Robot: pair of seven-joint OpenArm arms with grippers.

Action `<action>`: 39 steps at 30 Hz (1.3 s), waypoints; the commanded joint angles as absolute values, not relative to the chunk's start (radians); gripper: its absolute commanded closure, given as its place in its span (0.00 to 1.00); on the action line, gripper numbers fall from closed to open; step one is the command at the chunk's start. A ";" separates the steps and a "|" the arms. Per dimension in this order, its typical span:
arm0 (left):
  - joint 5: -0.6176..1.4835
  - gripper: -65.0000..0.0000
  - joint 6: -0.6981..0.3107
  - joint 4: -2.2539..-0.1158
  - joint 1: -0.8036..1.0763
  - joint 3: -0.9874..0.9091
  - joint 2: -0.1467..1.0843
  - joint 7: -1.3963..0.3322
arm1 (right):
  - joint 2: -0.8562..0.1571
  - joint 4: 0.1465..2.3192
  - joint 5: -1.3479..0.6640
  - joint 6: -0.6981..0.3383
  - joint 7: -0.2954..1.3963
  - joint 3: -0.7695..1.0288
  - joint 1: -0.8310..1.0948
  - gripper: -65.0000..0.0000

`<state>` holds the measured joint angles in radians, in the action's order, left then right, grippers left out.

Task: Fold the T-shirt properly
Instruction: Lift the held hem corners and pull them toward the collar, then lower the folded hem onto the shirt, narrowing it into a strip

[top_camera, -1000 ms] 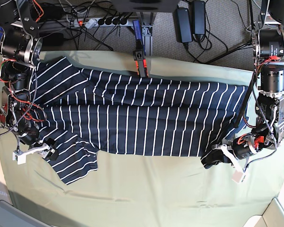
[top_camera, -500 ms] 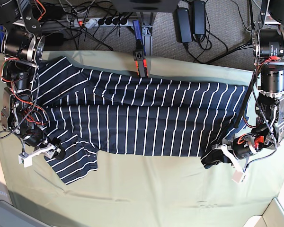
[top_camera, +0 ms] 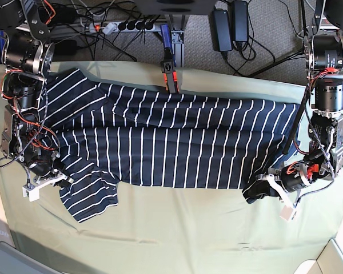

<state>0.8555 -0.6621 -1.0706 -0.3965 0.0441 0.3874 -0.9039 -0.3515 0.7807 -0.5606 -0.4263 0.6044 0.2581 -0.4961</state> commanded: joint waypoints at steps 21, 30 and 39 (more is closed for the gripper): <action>1.209 1.00 -0.698 -1.133 -0.328 0.037 0.548 -1.037 | -0.441 1.406 -0.577 -0.476 0.724 0.262 -0.179 1.00; 1.235 1.00 -0.698 -1.346 -0.155 -0.043 0.660 -1.038 | -0.493 1.499 -0.645 -0.476 0.752 0.380 -0.046 1.00; 1.272 1.00 -0.698 -1.369 -0.081 -0.086 0.671 -1.058 | -0.504 1.511 -0.751 -0.479 0.771 0.532 0.044 1.00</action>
